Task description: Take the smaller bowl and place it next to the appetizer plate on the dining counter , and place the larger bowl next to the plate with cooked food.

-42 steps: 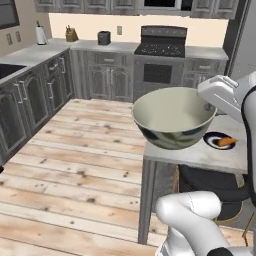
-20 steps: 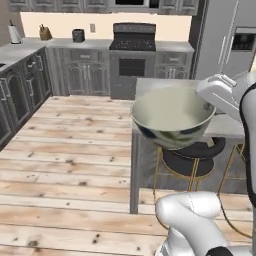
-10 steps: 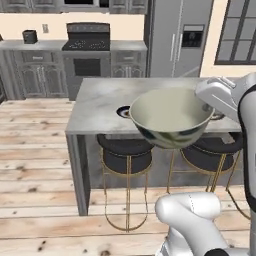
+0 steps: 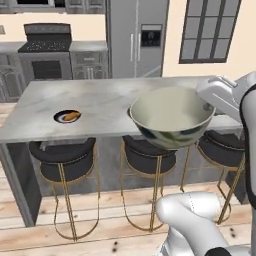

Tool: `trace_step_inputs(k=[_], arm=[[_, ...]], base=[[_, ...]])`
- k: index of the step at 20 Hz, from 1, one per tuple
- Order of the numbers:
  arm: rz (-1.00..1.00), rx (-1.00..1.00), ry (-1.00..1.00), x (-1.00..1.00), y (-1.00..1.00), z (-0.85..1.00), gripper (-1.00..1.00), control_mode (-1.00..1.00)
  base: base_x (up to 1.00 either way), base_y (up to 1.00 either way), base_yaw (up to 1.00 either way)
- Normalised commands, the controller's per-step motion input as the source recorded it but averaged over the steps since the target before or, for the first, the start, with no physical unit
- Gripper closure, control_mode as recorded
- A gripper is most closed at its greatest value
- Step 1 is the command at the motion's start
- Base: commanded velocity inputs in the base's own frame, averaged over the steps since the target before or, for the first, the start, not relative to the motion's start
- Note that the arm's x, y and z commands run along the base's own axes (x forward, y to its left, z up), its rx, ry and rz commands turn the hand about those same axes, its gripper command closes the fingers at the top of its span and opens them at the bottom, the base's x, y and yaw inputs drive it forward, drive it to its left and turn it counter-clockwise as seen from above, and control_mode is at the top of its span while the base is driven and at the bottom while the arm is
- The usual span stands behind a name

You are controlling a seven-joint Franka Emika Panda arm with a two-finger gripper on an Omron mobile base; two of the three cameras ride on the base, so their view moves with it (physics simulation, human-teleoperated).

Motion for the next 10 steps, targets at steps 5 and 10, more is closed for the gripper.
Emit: trace_step_inputs(k=[5,10], arm=[[0.0,0.0,0.0,0.0,0.0,0.0,1.0,1.0],[0.0,0.0,0.0,0.0,0.0,0.0,1.0,1.0]], base=[[0.72,-0.56,-0.17],[1.0,-0.05,-0.17]])
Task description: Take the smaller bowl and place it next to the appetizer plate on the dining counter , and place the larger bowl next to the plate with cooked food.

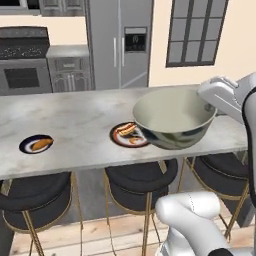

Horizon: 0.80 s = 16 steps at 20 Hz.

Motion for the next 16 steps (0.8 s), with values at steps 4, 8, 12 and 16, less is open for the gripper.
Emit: trace_step_inputs(k=[4,8,12,16], arm=[[0.0,0.0,0.0,0.0,0.0,0.0,1.0,1.0],[0.0,0.0,0.0,0.0,0.0,0.0,1.0,1.0],[0.0,0.0,0.0,0.0,0.0,0.0,1.0,1.0],[-0.2,-0.04,0.0,0.39,-0.23,-0.31,1.0,-1.0]], base=[[1.0,0.0,-0.17],[0.78,0.0,-0.19],[0.61,0.0,-0.2],[0.12,-0.01,-0.06]])
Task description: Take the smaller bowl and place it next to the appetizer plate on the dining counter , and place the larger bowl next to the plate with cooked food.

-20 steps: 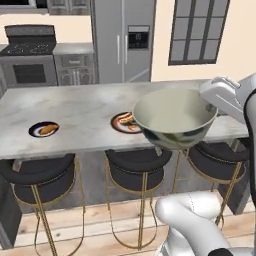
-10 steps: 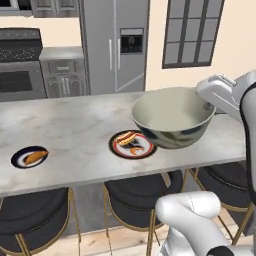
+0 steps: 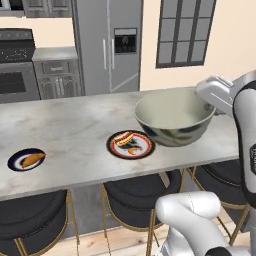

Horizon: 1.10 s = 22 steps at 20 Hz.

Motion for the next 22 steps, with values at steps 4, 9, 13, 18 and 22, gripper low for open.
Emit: trace_step_inputs(k=[4,9,13,18,22], arm=[[-0.31,-0.06,0.0,0.54,-0.72,-0.57,1.0,-1.0],[-0.2,-0.01,-0.04,0.41,-0.77,-0.4,1.0,-1.0],[-0.07,0.01,-0.01,0.44,-0.62,-0.32,1.0,-1.0],[0.0,0.01,0.0,0.62,-0.27,-0.43,1.0,-1.0],[0.0,0.0,0.0,0.65,-0.33,-0.33,1.0,-1.0]], base=[[0.0,0.0,0.0],[0.0,0.0,0.0],[0.0,0.0,0.0],[0.0,0.0,0.0],[0.0,0.0,0.0]])
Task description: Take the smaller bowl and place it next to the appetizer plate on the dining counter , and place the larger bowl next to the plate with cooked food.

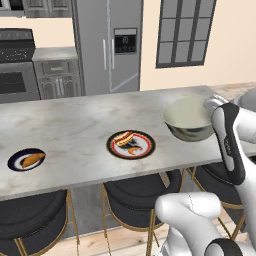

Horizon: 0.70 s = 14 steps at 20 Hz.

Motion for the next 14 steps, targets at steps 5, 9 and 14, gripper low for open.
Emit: trace_step_inputs(k=[5,9,14], arm=[[0.0,0.0,0.0,0.71,-0.29,-0.28,1.0,-1.0],[0.0,0.0,0.0,0.7,-0.07,-0.31,1.0,-1.0],[0.0,0.0,0.0,0.62,0.0,-0.34,1.0,-1.0]], base=[[0.0,0.0,0.0],[0.0,0.0,0.0],[0.0,0.0,0.0]])
